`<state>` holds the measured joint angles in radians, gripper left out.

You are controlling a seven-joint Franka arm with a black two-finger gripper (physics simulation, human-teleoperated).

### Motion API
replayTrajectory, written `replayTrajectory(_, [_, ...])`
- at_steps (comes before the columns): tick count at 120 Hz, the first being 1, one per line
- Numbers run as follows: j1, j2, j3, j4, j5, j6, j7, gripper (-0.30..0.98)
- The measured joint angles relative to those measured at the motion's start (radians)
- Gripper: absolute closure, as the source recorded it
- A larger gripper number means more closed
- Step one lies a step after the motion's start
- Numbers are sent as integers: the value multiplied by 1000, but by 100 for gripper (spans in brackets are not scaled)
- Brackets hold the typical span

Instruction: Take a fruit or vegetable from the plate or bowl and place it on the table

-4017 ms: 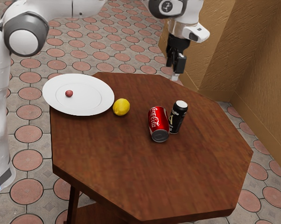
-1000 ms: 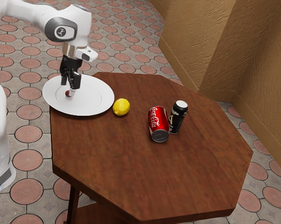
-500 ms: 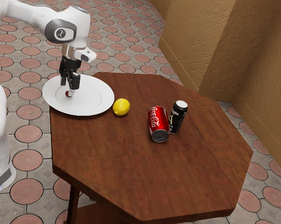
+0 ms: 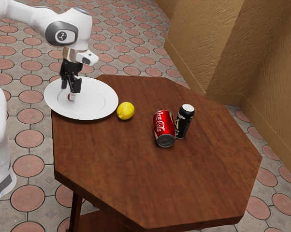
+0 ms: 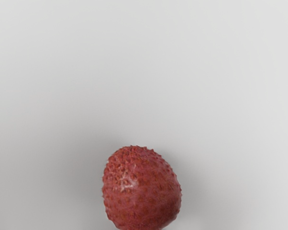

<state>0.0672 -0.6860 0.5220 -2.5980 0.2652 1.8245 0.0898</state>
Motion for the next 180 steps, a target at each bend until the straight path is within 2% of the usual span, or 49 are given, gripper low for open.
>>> replayTrajectory(60, [-1,25,19,1,31,2,0,0])
replayTrajectory(116, [31,24,19,9,34,1,4,0])
replayTrajectory(155, [25,71,21,33,30,17,5,0])
replayTrajectory(180, [19,76,12,34,25,24,4,6])
